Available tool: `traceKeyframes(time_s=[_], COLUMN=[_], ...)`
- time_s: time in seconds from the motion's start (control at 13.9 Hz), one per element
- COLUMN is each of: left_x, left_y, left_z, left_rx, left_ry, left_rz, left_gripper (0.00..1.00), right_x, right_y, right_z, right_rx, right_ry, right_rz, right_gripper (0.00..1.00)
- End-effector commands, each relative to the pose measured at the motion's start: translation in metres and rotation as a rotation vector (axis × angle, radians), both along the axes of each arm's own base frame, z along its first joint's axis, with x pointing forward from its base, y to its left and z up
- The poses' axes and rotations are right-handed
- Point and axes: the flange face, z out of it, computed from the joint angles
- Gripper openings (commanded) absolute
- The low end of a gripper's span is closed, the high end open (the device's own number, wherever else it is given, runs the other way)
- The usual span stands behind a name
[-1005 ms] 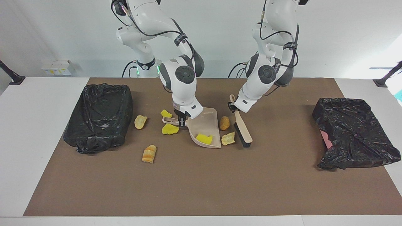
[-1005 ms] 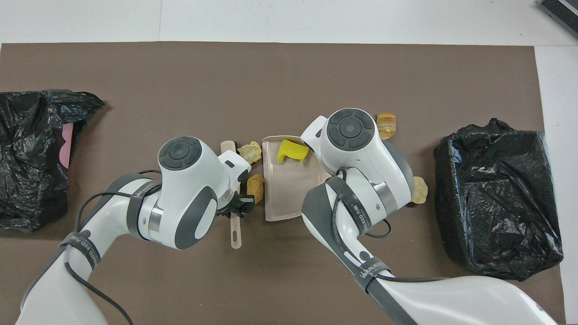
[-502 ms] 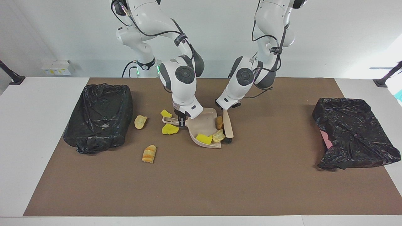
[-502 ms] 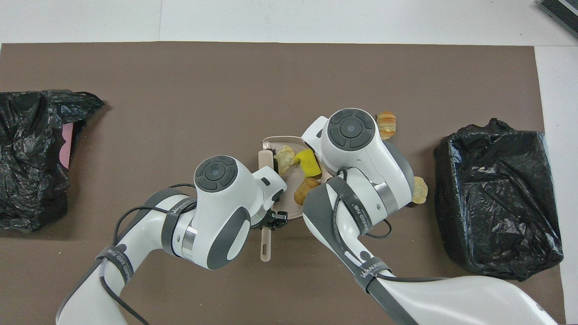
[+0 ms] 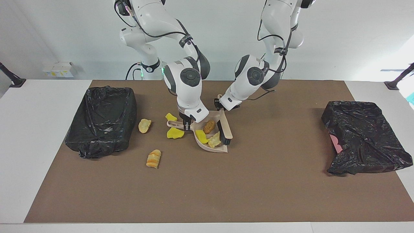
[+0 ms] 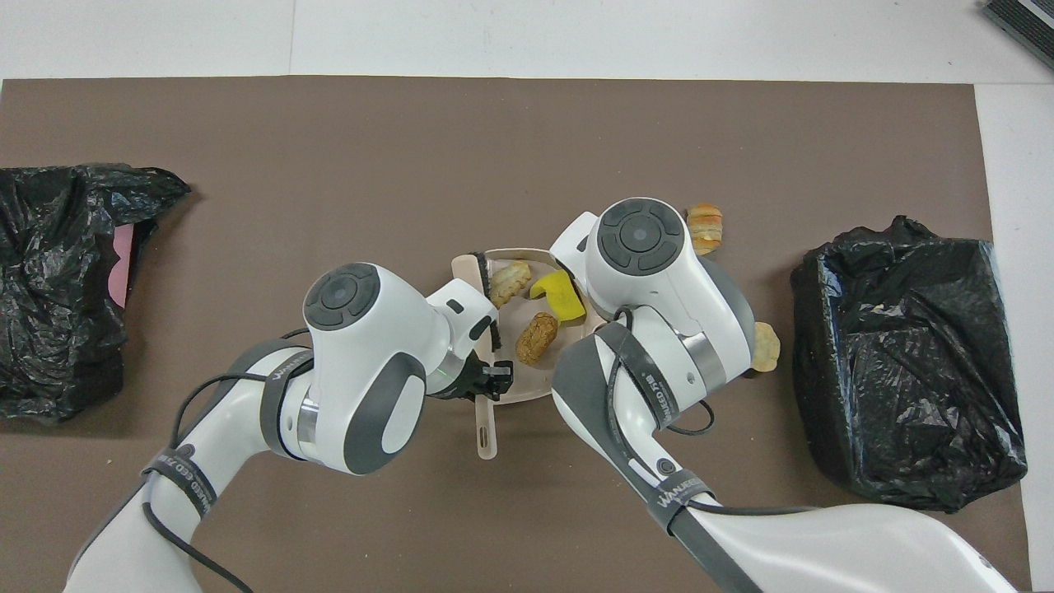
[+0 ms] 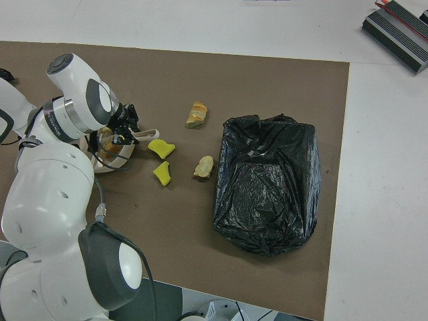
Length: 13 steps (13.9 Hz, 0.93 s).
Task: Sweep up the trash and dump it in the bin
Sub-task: 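Carry the loaded dustpan with the right gripper over the black bag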
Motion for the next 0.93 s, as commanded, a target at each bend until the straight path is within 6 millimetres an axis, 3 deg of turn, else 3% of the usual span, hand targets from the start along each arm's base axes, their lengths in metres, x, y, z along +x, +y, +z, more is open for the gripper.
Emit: traceKeyframes(time_s=[0.0, 0.22, 0.36, 0.5, 0.65, 0.86], left_x=[0.002, -0.009, -0.027, -0.055, -0.100, -0.139], left_y=[0.027, 0.038, 0.032, 0.019, 0.007, -0.019], left_z=[0.006, 0.005, 0.006, 0.003, -0.005, -0.007], left_rx=[0.006, 0.118, 0.213, 0.253, 0.278, 0.294], left_ry=[0.050, 0.101, 0.122, 0.121, 0.117, 0.082], left_rz=[0.019, 0.058, 0.148, 0.124, 0.083, 0.129], left_gripper=[0.00, 0.00, 0.00, 0.00, 0.00, 0.00], right_x=[-0.005, -0.004, 0.001, 0.001, 0.009, 0.011], right_y=[-0.009, -0.013, -0.029, -0.042, -0.077, -0.142], right_z=[0.003, 0.012, 0.022, 0.037, 0.058, 0.090], right_rx=[-0.004, 0.001, 0.007, 0.036, 0.058, 0.076], right_ry=[0.008, -0.003, -0.013, 0.002, 0.001, 0.036], right_rz=[-0.031, -0.037, -0.057, -0.083, -0.059, -0.037], right_gripper=[0.00, 0.00, 0.00, 0.00, 0.00, 0.00])
